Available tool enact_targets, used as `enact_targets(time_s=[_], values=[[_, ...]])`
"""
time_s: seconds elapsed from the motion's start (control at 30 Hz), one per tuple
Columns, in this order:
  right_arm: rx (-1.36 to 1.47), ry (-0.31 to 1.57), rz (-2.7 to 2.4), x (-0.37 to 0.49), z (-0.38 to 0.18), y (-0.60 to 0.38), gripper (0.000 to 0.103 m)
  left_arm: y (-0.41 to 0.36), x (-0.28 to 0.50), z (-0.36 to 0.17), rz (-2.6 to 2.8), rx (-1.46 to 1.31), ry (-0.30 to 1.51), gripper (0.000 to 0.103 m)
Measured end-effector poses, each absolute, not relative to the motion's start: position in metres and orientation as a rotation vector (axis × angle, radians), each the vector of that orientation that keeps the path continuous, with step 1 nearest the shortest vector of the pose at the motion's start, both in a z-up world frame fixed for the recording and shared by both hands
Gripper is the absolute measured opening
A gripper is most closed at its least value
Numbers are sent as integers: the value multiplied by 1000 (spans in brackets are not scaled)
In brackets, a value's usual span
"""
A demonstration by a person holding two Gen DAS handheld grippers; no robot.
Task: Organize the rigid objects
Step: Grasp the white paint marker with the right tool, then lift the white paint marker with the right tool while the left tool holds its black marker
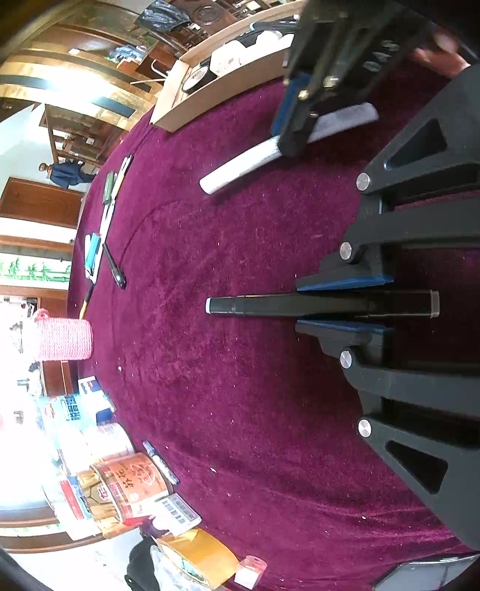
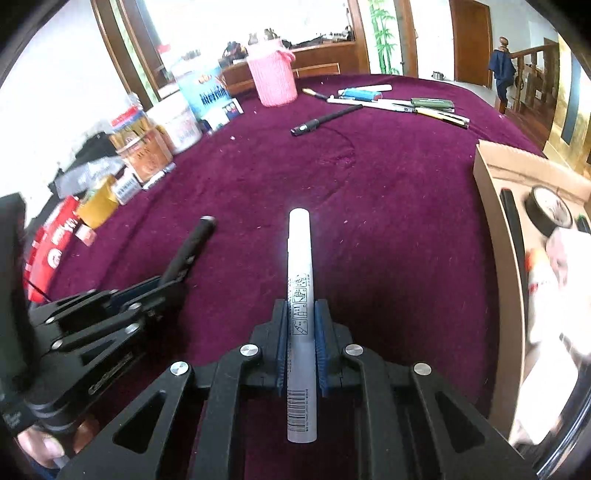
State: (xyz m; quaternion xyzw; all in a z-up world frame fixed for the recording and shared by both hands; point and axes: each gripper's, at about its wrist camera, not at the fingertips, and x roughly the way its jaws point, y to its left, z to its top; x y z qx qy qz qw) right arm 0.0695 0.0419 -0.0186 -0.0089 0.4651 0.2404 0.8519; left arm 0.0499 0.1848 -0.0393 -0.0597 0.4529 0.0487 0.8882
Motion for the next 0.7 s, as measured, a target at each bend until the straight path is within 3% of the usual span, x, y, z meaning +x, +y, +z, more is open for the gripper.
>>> enact_targets(time_s=[0.47,0.7], values=[[47,770,544,47,-1,36,12,172,36,-12,106,-67,773,12],[52,758,558,46,-1,37,12,169,32,-8,135,-44,731,12]])
